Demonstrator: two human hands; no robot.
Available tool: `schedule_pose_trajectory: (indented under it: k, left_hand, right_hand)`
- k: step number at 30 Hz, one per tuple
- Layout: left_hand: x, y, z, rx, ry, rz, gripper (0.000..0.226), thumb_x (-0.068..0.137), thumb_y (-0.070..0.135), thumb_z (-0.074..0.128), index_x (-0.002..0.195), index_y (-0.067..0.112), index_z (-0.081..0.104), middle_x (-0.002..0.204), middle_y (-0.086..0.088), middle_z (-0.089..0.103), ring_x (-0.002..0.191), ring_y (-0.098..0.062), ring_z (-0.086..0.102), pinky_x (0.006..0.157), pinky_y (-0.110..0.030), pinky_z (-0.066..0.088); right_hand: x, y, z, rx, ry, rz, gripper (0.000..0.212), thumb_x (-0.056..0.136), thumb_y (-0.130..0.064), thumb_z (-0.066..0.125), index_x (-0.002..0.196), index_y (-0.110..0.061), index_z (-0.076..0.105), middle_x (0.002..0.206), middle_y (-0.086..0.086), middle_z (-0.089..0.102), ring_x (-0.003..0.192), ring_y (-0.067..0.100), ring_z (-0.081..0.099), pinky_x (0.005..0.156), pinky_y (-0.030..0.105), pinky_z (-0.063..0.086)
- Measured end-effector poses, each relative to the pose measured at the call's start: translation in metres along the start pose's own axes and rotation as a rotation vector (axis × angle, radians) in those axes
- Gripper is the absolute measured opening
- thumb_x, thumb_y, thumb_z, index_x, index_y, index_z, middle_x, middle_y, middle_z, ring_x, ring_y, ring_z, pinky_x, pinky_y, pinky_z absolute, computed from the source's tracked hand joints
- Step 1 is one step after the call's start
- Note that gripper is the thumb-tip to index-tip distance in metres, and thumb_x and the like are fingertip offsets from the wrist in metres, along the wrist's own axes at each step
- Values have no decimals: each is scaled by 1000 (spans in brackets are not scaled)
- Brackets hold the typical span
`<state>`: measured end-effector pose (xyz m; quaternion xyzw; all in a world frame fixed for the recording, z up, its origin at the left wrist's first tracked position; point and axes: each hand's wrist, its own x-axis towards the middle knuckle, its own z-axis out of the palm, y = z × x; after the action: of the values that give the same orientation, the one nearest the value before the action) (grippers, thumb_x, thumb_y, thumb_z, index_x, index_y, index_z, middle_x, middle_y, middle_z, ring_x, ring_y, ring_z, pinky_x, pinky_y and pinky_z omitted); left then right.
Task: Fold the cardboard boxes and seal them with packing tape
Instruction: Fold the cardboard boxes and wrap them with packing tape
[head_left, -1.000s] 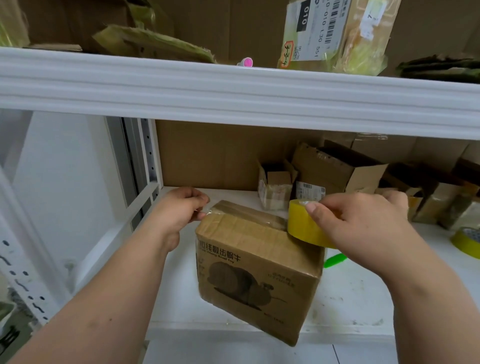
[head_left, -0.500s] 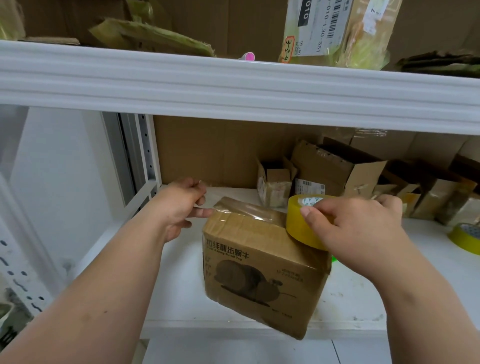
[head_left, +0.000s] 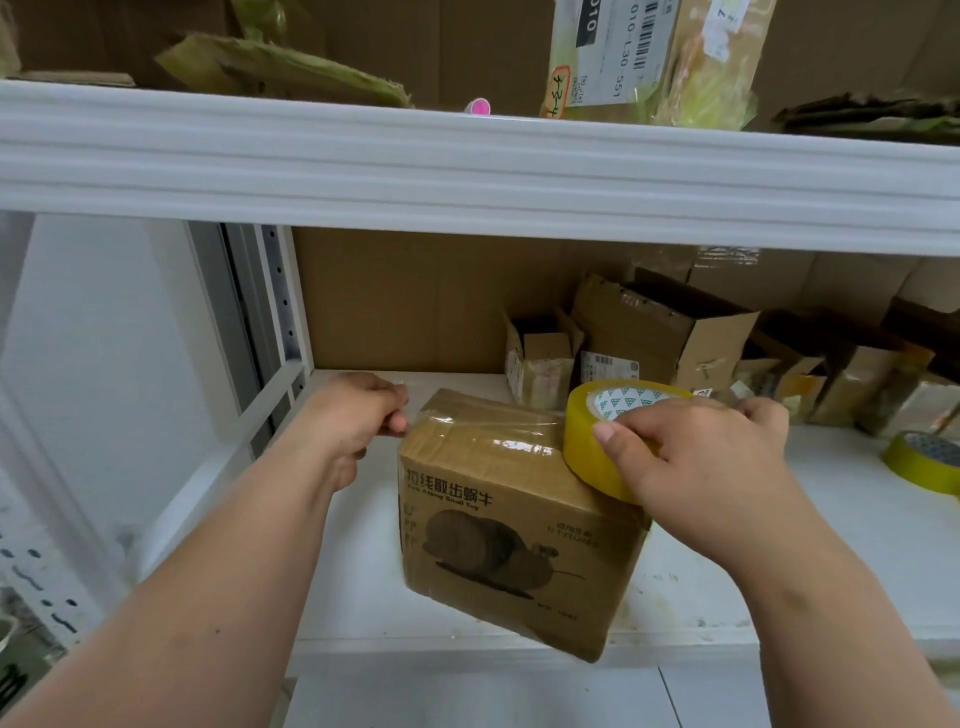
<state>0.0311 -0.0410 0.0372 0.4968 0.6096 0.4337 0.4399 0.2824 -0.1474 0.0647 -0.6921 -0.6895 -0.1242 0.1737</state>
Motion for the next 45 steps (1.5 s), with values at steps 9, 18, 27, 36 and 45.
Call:
schedule_pose_trajectory:
  k: [9, 18, 27, 36, 45]
  left_hand:
    - [0, -7, 6, 60, -72, -106, 17, 94, 22, 66, 86, 8, 69, 52, 0, 56, 71, -20, 57, 98, -47, 44]
    - [3, -10, 13, 134, 23, -49, 6, 90, 12, 64, 96, 14, 62, 91, -9, 64, 80, -21, 57, 71, -33, 46]
    - [-8, -11, 16, 253, 12, 157, 21, 99, 13, 55, 104, 20, 74, 93, 6, 71, 85, -6, 62, 61, -14, 46]
    - [-32, 17, 36, 1066, -380, 473, 118, 65, 89, 30, 158, 25, -4, 166, 2, -8, 152, -19, -6, 122, -39, 2]
    - [-23, 6, 41, 1146, -446, 422, 149, 44, 94, 54, 154, 24, -21, 164, 5, -19, 150, -16, -18, 125, -42, 1]
  right_hand:
    - [0, 0, 2, 4, 12, -24, 59, 89, -62, 15, 102, -40, 68, 110, -17, 68, 114, 12, 52, 95, 38, 11]
    - [-4, 2, 6, 9, 37, -50, 53, 91, -60, 23, 101, -39, 70, 106, -16, 69, 112, 13, 53, 94, 37, 13]
    - [-5, 9, 11, 103, 63, -52, 61, 85, -63, 19, 100, -37, 71, 105, -15, 69, 112, 13, 53, 96, 37, 15]
    - [-6, 15, 14, 138, 97, -85, 58, 88, -62, 19, 97, -36, 71, 100, -16, 69, 106, 11, 54, 94, 36, 15]
    - [-3, 34, 6, 200, 19, -136, 35, 77, -63, 41, 91, -36, 57, 96, -21, 55, 100, 5, 47, 110, 36, 3]
